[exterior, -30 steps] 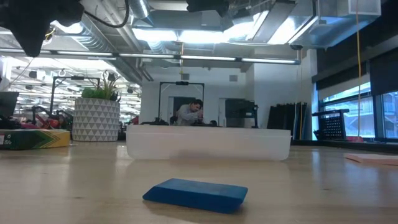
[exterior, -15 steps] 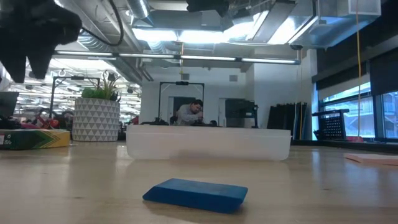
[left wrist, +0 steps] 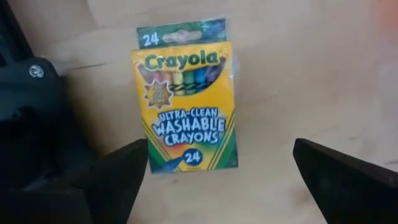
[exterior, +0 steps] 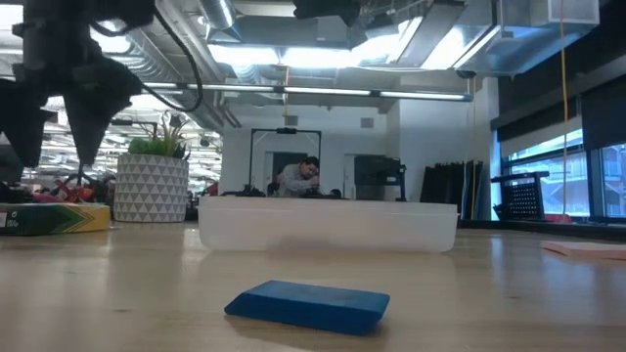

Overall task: Pack school essentials
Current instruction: Put the crayon box into the supply box

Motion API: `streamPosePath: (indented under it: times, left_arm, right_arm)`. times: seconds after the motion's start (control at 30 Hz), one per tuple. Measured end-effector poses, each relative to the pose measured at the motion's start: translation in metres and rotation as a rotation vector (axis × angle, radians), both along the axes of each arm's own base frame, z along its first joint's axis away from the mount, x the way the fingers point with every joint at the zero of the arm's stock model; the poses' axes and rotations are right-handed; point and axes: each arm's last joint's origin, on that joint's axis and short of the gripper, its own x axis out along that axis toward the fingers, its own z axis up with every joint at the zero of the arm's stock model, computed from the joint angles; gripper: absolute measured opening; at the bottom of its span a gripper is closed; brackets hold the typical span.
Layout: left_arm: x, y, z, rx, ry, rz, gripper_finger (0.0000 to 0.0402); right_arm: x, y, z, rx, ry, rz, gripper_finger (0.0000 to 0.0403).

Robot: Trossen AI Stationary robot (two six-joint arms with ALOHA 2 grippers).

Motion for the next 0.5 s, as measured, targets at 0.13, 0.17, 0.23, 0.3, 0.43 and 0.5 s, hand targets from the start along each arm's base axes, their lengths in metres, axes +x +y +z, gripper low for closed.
streamPosePath:
  times: [0.13, 0.17, 0.23, 0.3, 0.43, 0.5]
  left_arm:
    - [0.000, 0.005, -0.009, -0.024, 0.002, -0.002, 0.0398]
    - [0.000, 0.005, -0.012, -0.031, 0.003, 0.001, 0.0399]
    - [-0.002, 0.007, -0.015, -0.038, 0.017, 0.021, 0.0398]
    - [-0.003, 0.009, -0.018, -0.034, 0.025, 0.035, 0.0397]
    - [-0.004, 0.013, -0.022, -0.029, 0.035, 0.057, 0.0399]
    - [-0.003, 0.014, -0.026, -0.029, 0.040, 0.065, 0.0397]
  right_arm:
    - [0.000, 0.000, 0.000, -0.001, 0.000, 0.001, 0.0116]
    - [0.000, 0.000, 0.000, 0.000, 0.000, 0.000, 0.0116]
    - [0.000, 0.000, 0.000, -0.002, 0.000, 0.001, 0.0116]
    - [0.000, 0.000, 0.000, -0.001, 0.000, 0.001, 0.0116]
    - [0.000, 0.000, 0.000, -0.001, 0.000, 0.001, 0.0116]
    - [0.000, 0.000, 0.000, 0.000, 0.000, 0.000, 0.0116]
